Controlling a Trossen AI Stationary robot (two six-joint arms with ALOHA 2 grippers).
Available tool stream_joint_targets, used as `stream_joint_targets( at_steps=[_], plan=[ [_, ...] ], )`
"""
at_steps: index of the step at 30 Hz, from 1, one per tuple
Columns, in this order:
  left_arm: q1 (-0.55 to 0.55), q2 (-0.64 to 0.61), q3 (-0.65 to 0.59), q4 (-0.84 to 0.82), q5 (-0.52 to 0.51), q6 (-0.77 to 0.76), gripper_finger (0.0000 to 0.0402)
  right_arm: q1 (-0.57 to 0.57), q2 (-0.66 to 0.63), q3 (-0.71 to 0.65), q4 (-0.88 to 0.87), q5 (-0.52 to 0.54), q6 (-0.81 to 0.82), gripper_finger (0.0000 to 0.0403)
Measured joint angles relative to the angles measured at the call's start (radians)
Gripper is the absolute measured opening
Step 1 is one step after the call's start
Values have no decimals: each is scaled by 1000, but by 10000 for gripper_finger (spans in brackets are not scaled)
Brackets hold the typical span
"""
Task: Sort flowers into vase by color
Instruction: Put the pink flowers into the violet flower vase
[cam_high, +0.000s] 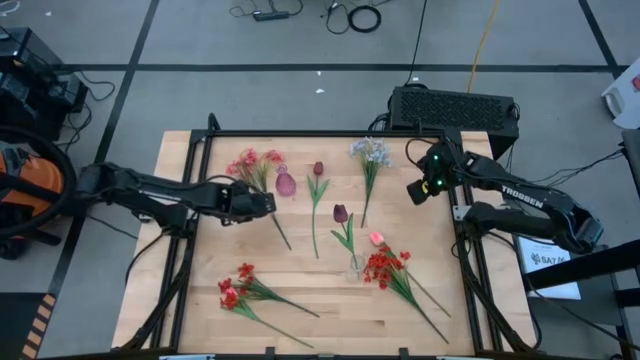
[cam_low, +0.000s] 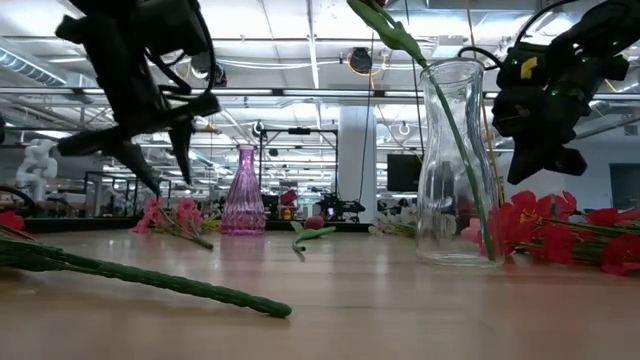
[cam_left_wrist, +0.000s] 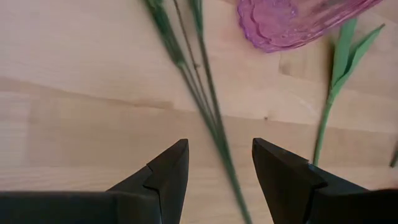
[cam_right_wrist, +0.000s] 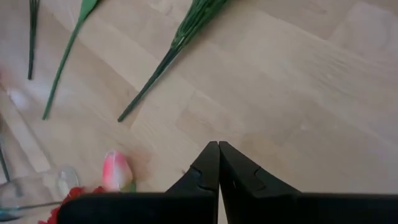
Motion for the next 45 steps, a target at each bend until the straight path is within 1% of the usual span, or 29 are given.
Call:
stream_joint_targets(
  at_steps=[4, 7, 9, 14, 25, 33, 37, 41, 45],
  plan=[
    [4, 76, 0, 75, 45, -19, 184, 0, 0, 0, 0, 0, -27, 0],
    [24, 129, 0, 76, 99, -36, 184, 0, 0, 0, 0, 0, -33, 0],
    [36, 155, 0, 73, 113, -57, 184, 0, 0, 0, 1, 0, -43, 0],
    [61, 183, 0, 95, 121, -63, 184, 0, 0, 0, 0, 0, -50, 0],
    [139, 193, 0, 110, 121, -36, 184, 0, 0, 0, 8, 2, -54, 0],
    [163, 284, 6, 136, 119, -10, 184, 1, 0, 0, 26, 3, -50, 0],
    [162, 311, 10, 111, 116, -14, 184, 1, 0, 0, 27, 3, -38, 0],
    [158, 309, 12, 35, 130, -12, 184, 1, 0, 0, 27, 3, -31, 0],
    [159, 308, 13, -32, 151, 44, 184, 1, 0, 0, 27, 3, -31, 0]
  ],
)
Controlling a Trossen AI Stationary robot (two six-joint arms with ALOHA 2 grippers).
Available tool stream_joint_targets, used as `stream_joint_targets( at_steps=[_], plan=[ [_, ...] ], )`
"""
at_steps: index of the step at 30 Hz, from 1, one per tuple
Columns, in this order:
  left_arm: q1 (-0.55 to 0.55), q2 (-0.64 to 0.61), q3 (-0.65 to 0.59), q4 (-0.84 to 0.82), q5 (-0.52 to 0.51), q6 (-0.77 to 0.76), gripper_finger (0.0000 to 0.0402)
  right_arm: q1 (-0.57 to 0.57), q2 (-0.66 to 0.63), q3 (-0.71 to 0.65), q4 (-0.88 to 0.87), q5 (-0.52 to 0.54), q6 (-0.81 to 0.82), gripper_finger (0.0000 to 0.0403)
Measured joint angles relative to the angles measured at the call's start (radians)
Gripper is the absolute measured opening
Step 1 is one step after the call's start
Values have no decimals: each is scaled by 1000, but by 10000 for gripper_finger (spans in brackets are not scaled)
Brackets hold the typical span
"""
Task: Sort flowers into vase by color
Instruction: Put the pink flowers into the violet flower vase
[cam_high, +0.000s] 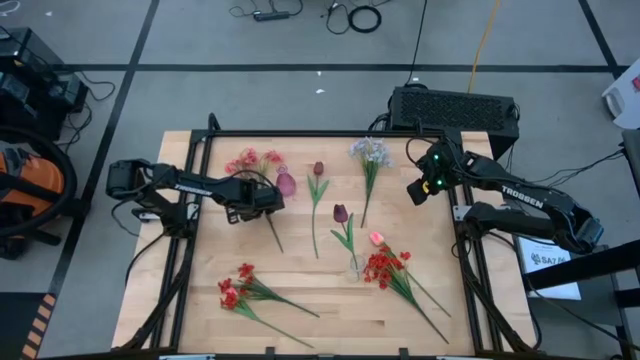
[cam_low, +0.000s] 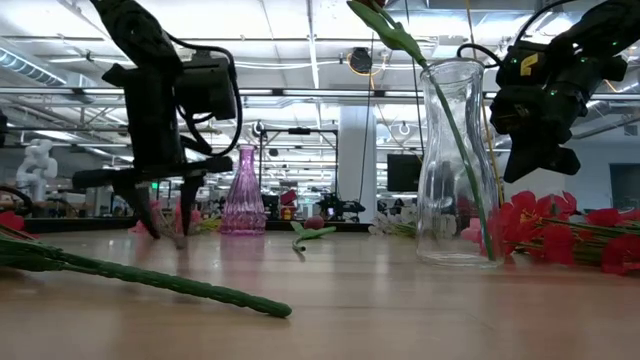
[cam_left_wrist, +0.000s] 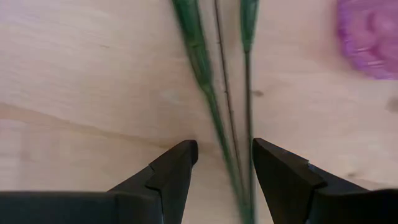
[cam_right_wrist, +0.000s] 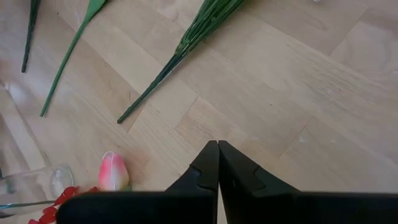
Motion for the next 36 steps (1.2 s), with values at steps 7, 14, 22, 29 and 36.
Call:
stream_joint_targets(
  at_steps=[7, 14, 22, 29, 36],
  plan=[
    [1, -1, 3, -32, 45, 23, 184, 0, 0, 0, 0, 0, 0, 0],
    [1, -12, 59, -240, 118, 50, 185, 0, 0, 0, 0, 0, 0, 0],
    [0, -16, 69, -309, 129, 61, 185, 0, 0, 0, 0, 0, 0, 0],
    [3, -30, 116, -356, 64, 156, 185, 0, 0, 0, 0, 0, 0, 0],
    [36, -30, 116, -399, -20, 181, 184, 0, 0, 0, 0, 0, 4, 0]
  ],
)
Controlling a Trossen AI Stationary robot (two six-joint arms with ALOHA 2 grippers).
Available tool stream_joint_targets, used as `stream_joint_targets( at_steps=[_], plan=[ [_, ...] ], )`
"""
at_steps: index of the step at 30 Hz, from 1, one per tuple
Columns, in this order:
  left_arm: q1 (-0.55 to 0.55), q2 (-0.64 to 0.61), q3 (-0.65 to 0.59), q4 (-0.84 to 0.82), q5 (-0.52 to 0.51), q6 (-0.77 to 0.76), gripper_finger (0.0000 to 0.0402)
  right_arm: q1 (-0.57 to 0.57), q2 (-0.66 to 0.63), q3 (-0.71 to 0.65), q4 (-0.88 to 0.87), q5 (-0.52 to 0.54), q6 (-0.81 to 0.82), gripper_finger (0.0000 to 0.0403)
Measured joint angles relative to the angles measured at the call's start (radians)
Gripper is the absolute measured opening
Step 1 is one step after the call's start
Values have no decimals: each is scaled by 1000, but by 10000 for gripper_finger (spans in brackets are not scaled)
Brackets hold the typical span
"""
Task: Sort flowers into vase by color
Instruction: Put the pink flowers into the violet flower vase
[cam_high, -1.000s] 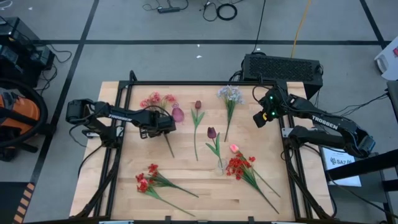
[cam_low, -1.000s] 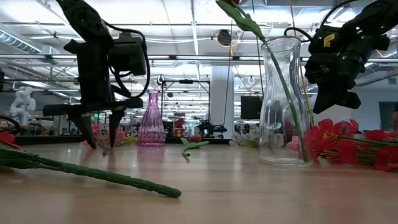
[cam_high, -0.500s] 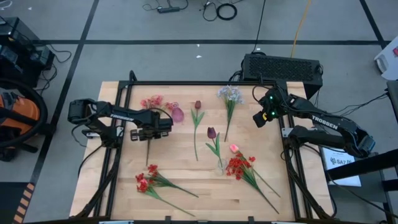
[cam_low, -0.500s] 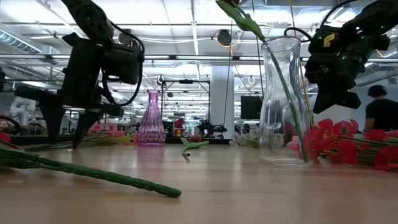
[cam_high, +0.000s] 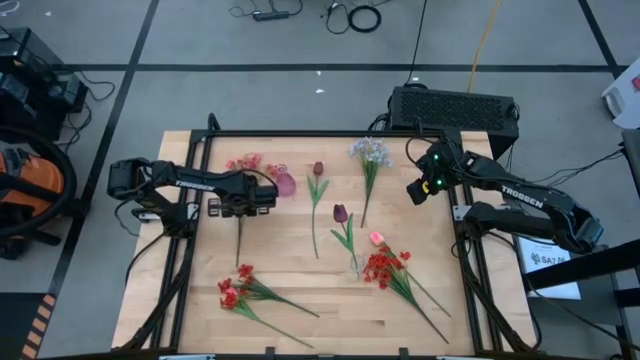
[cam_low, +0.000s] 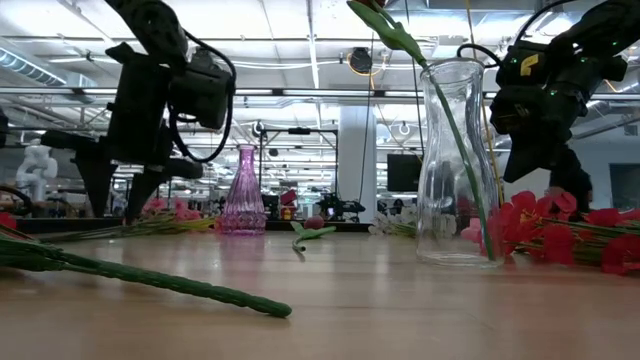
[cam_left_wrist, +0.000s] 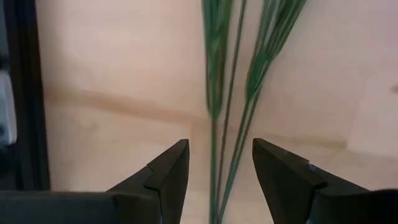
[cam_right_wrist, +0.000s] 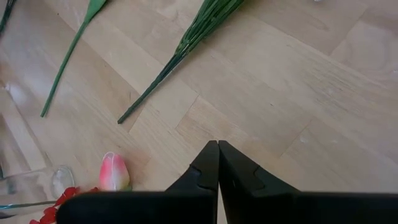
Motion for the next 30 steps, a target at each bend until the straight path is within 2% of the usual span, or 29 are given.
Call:
stream_joint_targets(
  at_steps=[6, 13, 23, 26, 30],
  plan=[
    [31, 0, -1, 14, -29, 32, 184, 0, 0, 0, 0, 0, 4, 0],
    [41, -1, -67, 147, -27, 53, 184, 0, 0, 0, 0, 0, 8, 0],
    [43, -7, -134, 215, -26, 48, 181, 0, 0, 0, 6, 0, 15, 0],
    [51, -8, -144, 238, -7, 47, 159, 0, 0, 0, 11, 0, 15, 0],
    [52, -8, -144, 248, 6, 46, 102, 0, 0, 0, 16, 0, 15, 0]
  ],
)
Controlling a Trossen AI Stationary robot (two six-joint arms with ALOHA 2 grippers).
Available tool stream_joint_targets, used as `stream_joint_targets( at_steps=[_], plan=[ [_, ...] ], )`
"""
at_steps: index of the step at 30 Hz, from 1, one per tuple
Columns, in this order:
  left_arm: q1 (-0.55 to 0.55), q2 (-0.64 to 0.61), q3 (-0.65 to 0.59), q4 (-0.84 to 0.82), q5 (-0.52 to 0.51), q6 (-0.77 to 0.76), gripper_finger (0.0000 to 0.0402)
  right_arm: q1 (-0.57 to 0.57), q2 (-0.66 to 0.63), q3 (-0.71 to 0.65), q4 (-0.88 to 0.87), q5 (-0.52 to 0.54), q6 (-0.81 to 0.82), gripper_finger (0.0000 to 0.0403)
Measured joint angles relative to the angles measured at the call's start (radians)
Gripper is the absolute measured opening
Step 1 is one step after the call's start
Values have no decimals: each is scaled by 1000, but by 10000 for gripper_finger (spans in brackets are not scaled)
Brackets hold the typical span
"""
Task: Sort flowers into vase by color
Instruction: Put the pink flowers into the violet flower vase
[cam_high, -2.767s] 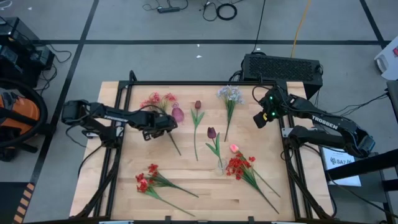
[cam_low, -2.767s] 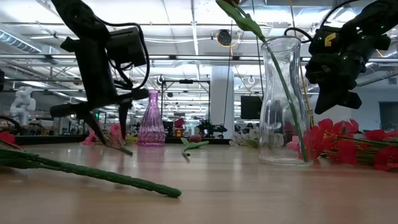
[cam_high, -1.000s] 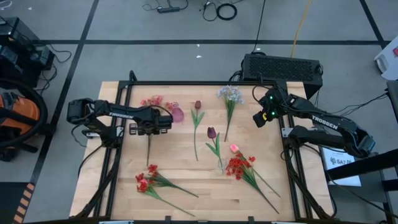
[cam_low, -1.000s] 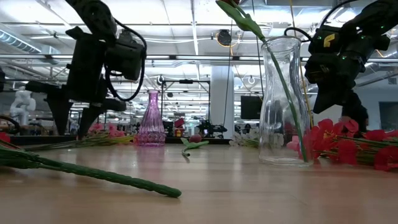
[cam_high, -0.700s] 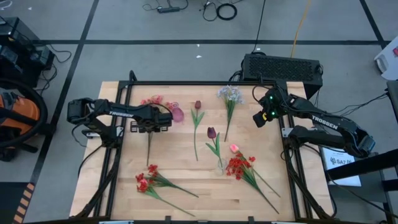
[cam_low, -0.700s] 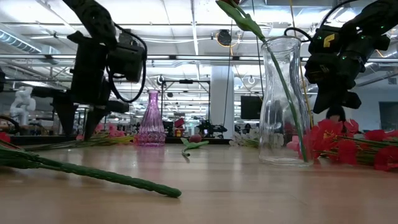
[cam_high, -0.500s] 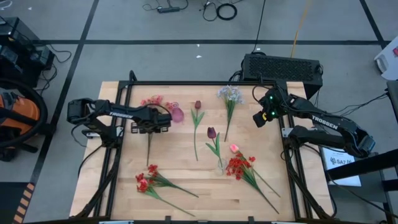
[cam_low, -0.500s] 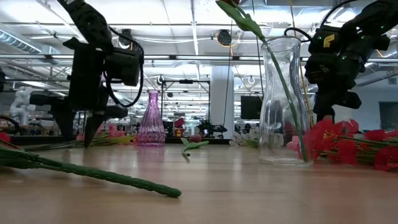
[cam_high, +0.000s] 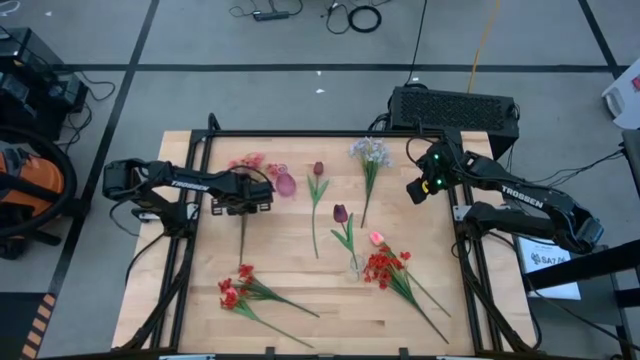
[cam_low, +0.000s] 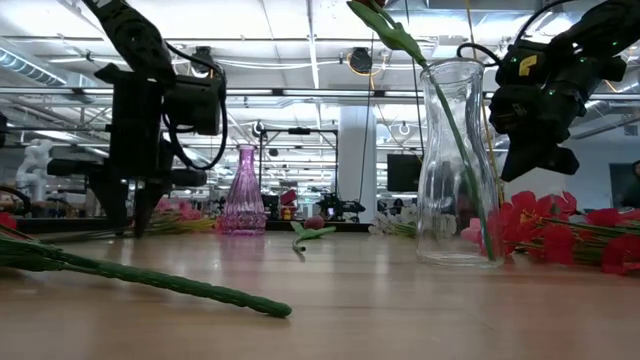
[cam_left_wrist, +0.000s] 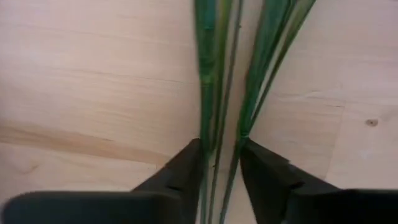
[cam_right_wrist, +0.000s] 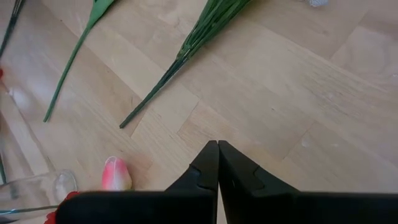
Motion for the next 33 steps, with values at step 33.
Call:
stream_joint_targets(
  at_steps=[33],
  plan=[
    [-234, -746, 8, -30, -467, 164, 3, 0, 0, 0, 3, 0, -36, 0]
  ],
)
